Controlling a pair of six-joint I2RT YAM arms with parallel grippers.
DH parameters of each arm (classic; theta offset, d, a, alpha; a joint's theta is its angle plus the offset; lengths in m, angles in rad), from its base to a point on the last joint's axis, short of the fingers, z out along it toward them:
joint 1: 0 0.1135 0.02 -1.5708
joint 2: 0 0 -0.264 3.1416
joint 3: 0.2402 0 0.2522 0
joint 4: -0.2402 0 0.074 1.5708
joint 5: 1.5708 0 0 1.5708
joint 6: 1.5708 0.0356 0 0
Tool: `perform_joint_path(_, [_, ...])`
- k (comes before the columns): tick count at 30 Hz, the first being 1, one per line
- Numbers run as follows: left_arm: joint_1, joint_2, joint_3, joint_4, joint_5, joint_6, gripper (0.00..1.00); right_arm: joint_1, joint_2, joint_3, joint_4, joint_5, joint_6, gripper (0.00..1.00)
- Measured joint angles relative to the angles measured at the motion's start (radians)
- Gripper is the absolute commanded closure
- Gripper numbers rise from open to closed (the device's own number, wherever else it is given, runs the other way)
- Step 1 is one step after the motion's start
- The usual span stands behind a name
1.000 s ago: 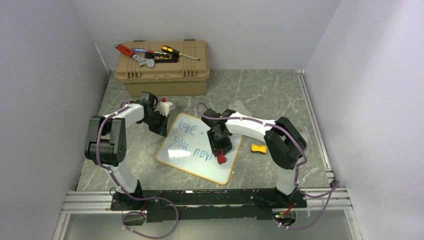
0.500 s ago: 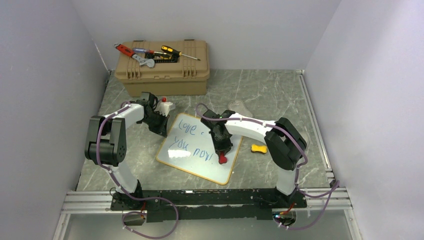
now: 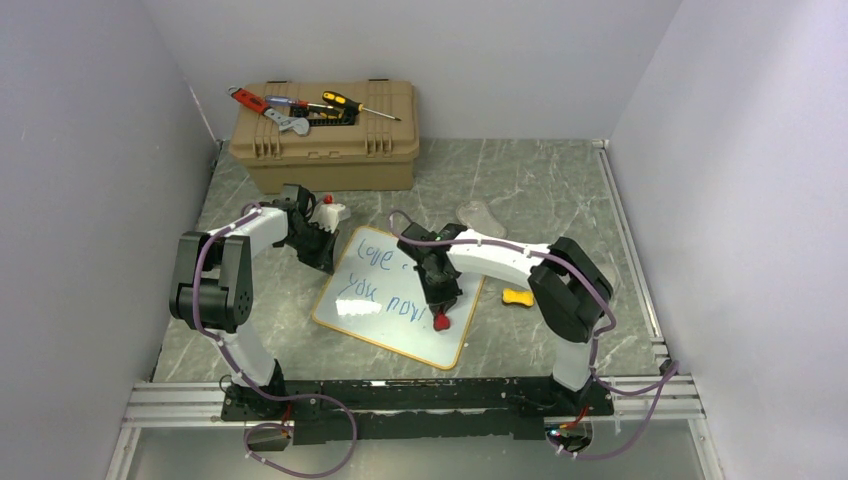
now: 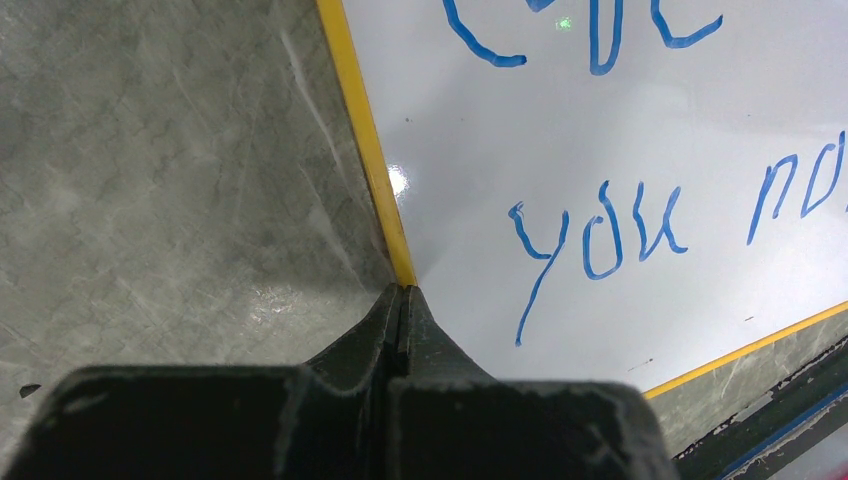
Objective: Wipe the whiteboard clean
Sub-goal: Erase the whiteboard at the center of the board.
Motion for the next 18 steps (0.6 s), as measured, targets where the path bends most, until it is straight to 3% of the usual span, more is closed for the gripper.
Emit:
perform_joint_path(6, [0.0,0.0,0.0,0.0,0.0,0.0,1.0,0.056,0.015,0.014,0.027,-0.025,0.008,0.91])
perform_joint_path(18, [0.008,0.007,0.0,0.001,0.017,0.0,1.0,0.103,0.192,0.254,0.119,-0.035,0.06,0.96])
